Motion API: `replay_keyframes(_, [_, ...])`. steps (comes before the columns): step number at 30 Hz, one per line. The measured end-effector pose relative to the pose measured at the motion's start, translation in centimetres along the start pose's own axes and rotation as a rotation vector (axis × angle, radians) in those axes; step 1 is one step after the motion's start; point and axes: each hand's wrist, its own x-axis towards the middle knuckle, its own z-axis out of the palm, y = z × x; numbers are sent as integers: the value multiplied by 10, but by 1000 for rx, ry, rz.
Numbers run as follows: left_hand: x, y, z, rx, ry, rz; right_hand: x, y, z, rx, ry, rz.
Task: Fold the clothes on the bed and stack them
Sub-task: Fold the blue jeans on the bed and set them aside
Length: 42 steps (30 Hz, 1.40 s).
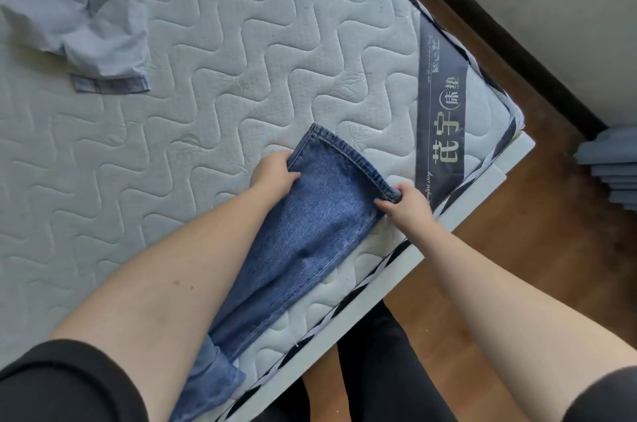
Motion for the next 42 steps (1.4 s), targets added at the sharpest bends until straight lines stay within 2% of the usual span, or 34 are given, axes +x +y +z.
replay_keyframes(3, [-1,-1,-10,75,92,73,-4,7,-6,197,4,24])
replay_keyframes(9, [14,7,-35,166,-83,221,-7,10,-8,264,71,18])
replay_keyframes(13, [34,25,-39,-162,-1,134,1,6,-2,324,107,48])
replay_keyframes(15, [42,38,-36,-264,-46,112,0,4,0,383,77,6])
replay_keyframes(17, [46,46,-31,-206,-84,122,-1,2,0,400,52,-46])
replay_keyframes(22, [62,53,-31,-22,39,161,4,-2,-12,280,91,-111])
replay_keyframes(25, [75,56,-40,29,-15,232,9,0,-16,203,167,-155])
replay_keyframes(29, [88,65,-39,88,-103,274,21,-1,-12,164,234,-79])
replay_keyframes(31, [87,71,-32,99,-31,250,27,-3,-10,152,281,-35])
replay_keyframes(34, [76,63,-22,86,211,108,33,-7,-8,136,331,15])
replay_keyframes(35, [71,55,-20,56,240,65,34,-7,-6,113,332,18])
replay_keyframes(37, [59,34,-20,41,178,19,33,-8,-3,71,335,6])
replay_keyframes(42, [34,-9,-25,84,-119,-56,24,-9,4,116,319,4])
